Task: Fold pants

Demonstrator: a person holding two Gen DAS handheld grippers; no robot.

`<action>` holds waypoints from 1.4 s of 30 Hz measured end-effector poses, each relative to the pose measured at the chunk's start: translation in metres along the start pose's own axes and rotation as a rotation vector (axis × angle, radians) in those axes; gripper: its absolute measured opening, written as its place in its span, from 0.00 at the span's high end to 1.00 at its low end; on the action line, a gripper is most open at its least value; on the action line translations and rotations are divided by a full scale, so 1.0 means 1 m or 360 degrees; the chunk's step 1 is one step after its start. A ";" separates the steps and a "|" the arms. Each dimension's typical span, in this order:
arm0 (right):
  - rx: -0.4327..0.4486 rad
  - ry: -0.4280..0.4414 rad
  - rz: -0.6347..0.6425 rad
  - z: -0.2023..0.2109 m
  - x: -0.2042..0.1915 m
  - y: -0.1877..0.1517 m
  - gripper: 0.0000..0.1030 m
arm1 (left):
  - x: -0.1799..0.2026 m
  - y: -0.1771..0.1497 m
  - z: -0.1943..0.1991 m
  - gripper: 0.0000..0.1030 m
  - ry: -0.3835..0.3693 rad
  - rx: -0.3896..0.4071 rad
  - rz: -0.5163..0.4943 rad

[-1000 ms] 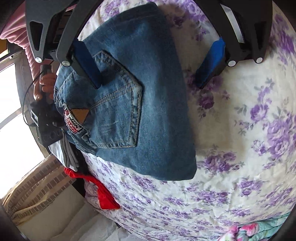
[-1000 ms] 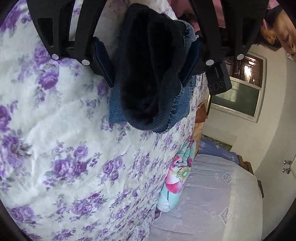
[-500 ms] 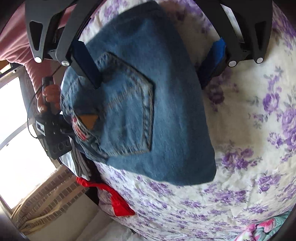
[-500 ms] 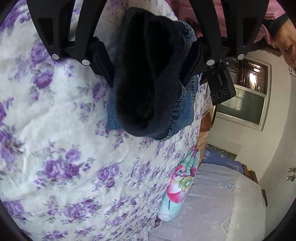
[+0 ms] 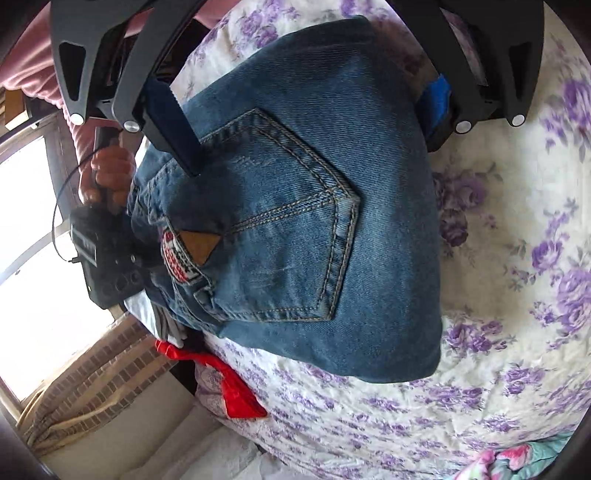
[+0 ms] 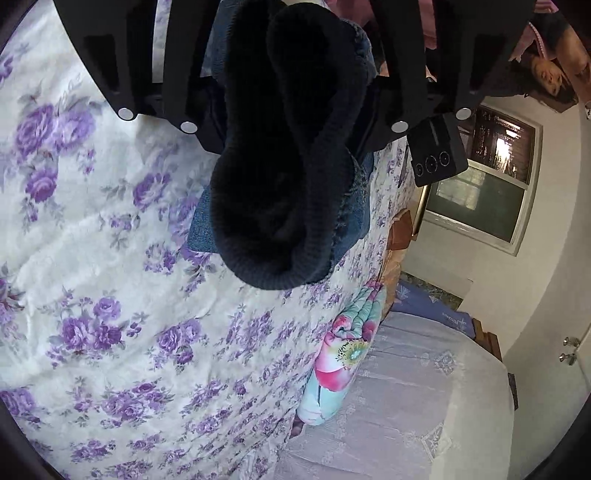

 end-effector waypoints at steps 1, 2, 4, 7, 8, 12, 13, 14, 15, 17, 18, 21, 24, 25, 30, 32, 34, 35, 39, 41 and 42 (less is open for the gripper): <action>0.0020 -0.0013 0.0036 0.003 -0.005 -0.004 0.48 | 0.002 0.000 0.003 0.06 0.0003 0.0023 0.0001; 0.0041 -0.0024 0.0071 0.006 -0.011 -0.007 0.49 | 0.005 0.000 0.008 0.07 0.0004 0.0061 0.0008; 0.0080 -0.0024 0.0140 0.013 -0.025 -0.014 0.50 | 0.008 0.001 0.016 0.10 0.0006 0.0104 0.0005; 0.0105 -0.0009 0.0244 0.018 -0.048 -0.020 0.52 | 0.013 0.001 0.031 0.10 -0.0036 0.0160 0.0008; 0.0111 -0.0008 0.0271 0.018 -0.056 -0.020 0.52 | 0.015 0.001 0.036 0.10 -0.0029 0.0175 -0.0009; 0.0134 0.0020 0.0396 0.016 -0.093 -0.001 0.52 | 0.018 0.017 0.061 0.10 0.0061 0.0260 -0.0103; 0.0136 0.0035 0.0410 0.016 -0.100 0.007 0.52 | 0.017 0.027 0.069 0.10 0.0094 0.0281 -0.0145; 0.0141 0.0052 0.0422 0.014 -0.111 0.020 0.52 | 0.016 0.038 0.076 0.10 0.0132 0.0302 -0.0185; 0.0151 0.0061 0.0445 0.011 -0.120 0.031 0.52 | 0.014 0.050 0.082 0.10 0.0172 0.0325 -0.0229; 0.0179 0.0077 0.0529 0.004 -0.144 0.062 0.52 | 0.004 0.080 0.093 0.10 0.0269 0.0378 -0.0317; 0.0183 0.0098 0.0530 -0.002 -0.154 0.084 0.52 | -0.001 0.098 0.096 0.10 0.0303 0.0398 -0.0344; 0.0212 0.0103 0.0557 -0.022 -0.174 0.144 0.52 | -0.028 0.147 0.102 0.10 0.0373 0.0446 -0.0378; 0.0214 0.0102 0.0530 -0.051 -0.174 0.204 0.52 | -0.066 0.196 0.090 0.10 0.0426 0.0457 -0.0353; 0.0206 0.0093 0.0520 -0.062 -0.169 0.222 0.52 | -0.078 0.209 0.082 0.10 0.0448 0.0455 -0.0341; 0.0147 0.0007 0.0386 -0.131 -0.110 0.292 0.51 | -0.158 0.252 0.012 0.10 0.0513 0.0352 -0.0214; 0.0089 -0.0088 0.0276 -0.167 -0.065 0.310 0.51 | -0.193 0.255 -0.026 0.11 0.0520 0.0244 -0.0137; 0.0084 -0.0116 0.0153 -0.190 -0.022 0.317 0.49 | -0.224 0.247 -0.059 0.09 0.0546 0.0140 -0.0043; 0.0118 0.0017 0.0143 -0.187 -0.016 0.317 0.49 | -0.232 0.244 -0.062 0.05 0.0499 0.0207 -0.0035; 0.0125 0.0011 0.0181 -0.184 -0.023 0.312 0.43 | -0.220 0.245 -0.057 0.04 0.0630 0.0217 -0.0205; 0.0143 -0.0081 0.0202 -0.180 -0.030 0.311 0.37 | -0.223 0.246 -0.056 0.04 0.0621 0.0219 -0.0172; 0.0165 -0.0145 0.0224 -0.176 -0.033 0.310 0.33 | -0.224 0.246 -0.054 0.04 0.0619 0.0221 -0.0161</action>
Point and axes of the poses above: each gripper's, at about its wrist camera, not at the fingertips, and z roughly against the way its jaws point, x to its right, y to its top, the point moved 2 cm from there along -z, roughly the way its jaws point, and after that the axes turned 13 degrees about -z, right-handed, at the moved point
